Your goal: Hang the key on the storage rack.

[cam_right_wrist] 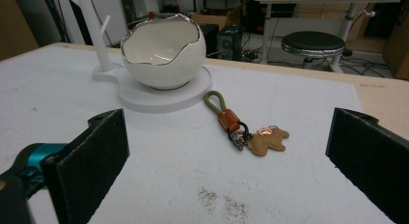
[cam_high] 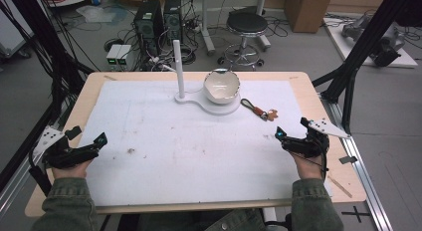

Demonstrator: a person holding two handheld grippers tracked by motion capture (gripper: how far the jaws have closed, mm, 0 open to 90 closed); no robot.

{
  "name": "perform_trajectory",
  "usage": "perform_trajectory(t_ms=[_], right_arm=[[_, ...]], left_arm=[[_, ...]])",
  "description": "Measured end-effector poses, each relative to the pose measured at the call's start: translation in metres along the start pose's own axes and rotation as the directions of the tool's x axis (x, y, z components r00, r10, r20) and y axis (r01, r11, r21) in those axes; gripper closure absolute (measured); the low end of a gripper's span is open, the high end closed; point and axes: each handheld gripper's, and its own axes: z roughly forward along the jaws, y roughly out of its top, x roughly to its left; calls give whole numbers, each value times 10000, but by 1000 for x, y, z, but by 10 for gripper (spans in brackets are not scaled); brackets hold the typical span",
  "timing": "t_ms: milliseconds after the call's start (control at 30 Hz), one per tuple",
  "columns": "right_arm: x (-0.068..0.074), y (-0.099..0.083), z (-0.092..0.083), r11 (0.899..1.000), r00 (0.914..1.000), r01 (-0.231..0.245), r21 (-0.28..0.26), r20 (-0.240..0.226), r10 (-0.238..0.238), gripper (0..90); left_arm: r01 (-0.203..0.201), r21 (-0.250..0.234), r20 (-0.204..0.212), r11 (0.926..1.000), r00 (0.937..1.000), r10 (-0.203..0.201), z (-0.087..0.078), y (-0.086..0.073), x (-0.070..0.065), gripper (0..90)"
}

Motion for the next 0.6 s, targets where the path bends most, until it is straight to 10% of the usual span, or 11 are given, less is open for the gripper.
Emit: perform_trajectory(t_ms=[600], right_arm=[[2, 26, 18, 9963, 9981, 512, 693, -383, -486, 4]], left_arm=[[27, -1, -66, 10000, 10000, -27, 2, 0, 0, 17]])
